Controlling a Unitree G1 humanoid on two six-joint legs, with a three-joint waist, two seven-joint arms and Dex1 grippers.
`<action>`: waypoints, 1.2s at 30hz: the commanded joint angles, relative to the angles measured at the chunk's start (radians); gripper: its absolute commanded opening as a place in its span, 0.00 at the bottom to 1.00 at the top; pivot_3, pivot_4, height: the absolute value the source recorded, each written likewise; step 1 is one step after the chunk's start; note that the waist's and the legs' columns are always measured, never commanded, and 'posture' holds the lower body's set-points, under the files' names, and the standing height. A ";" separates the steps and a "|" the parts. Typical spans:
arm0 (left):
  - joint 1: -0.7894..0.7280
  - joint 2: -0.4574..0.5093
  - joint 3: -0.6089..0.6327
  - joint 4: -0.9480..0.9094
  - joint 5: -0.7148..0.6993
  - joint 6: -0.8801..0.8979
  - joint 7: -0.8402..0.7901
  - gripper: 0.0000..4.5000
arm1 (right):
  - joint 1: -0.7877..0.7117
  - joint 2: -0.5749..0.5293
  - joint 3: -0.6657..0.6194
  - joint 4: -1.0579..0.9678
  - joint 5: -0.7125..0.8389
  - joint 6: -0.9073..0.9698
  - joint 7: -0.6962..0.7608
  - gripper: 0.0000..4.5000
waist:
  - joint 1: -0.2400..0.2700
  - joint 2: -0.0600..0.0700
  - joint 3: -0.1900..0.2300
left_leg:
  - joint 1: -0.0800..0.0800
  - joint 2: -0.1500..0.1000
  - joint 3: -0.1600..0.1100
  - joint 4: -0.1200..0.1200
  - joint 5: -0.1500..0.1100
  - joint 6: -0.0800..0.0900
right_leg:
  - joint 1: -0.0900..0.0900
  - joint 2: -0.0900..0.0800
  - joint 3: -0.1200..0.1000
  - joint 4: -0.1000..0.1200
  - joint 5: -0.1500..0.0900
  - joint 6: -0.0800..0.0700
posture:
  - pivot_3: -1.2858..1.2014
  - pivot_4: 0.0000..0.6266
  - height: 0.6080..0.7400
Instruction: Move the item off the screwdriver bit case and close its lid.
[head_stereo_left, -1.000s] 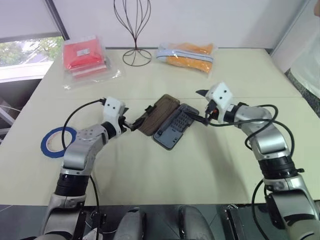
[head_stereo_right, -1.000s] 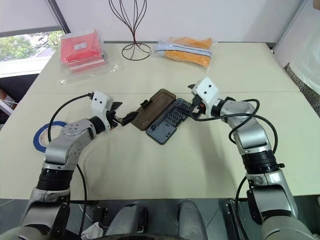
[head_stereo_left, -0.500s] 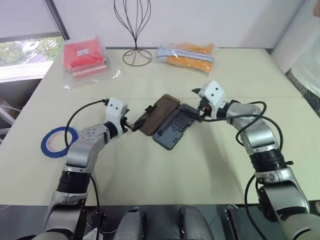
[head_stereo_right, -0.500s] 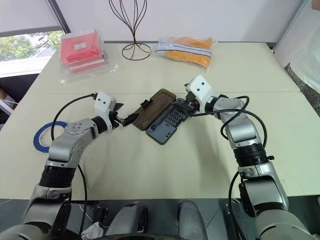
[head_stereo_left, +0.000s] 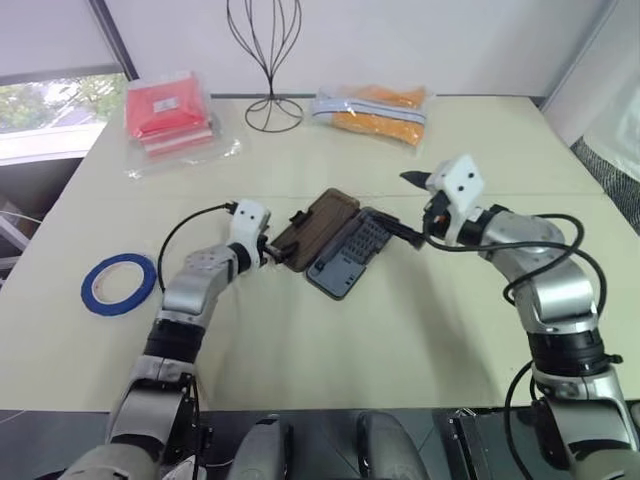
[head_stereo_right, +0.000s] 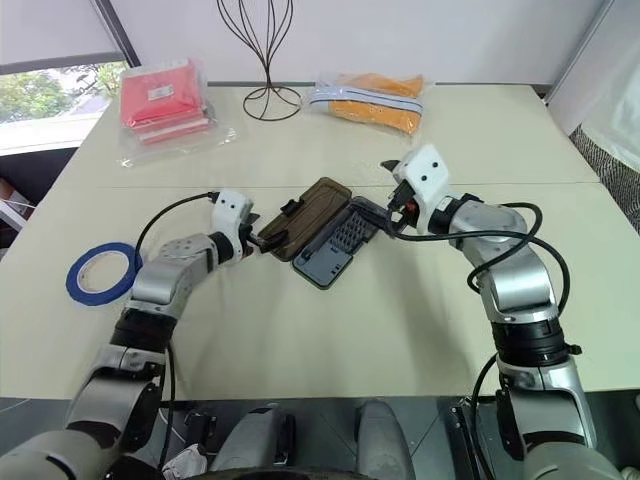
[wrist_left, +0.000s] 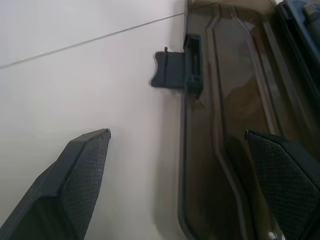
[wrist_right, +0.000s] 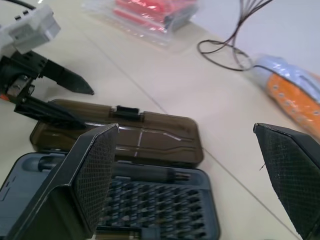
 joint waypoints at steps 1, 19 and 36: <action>-0.051 0.001 -0.006 0.055 0.026 -0.034 -0.012 1.00 | 0.005 -0.009 -0.038 -0.068 0.023 0.018 -0.025 1.00 | 0.000 0.000 0.000 | 0.000 0.000 0.000 0.000 0.000 0.000 | 0.000 0.000 0.000 0.000 0.000 0.000 | 0.52 0.24 1.00; -0.109 0.068 -0.104 0.141 0.060 0.033 -0.233 0.01 | 0.020 -0.025 -0.058 -0.103 0.026 0.038 -0.064 1.00 | -0.005 0.000 0.000 | 0.001 0.000 0.000 0.000 -0.002 0.005 | 0.001 0.000 0.000 0.001 0.000 0.000 | 0.52 0.24 1.00; -0.173 0.161 -0.289 0.207 0.158 -0.325 -0.733 0.01 | 0.005 -0.059 -0.061 -0.077 0.022 0.015 -0.059 1.00 | 0.002 0.000 0.000 | 0.000 0.000 0.001 0.000 -0.004 0.007 | 0.001 0.000 -0.001 -0.001 0.000 0.000 | 0.52 0.24 1.00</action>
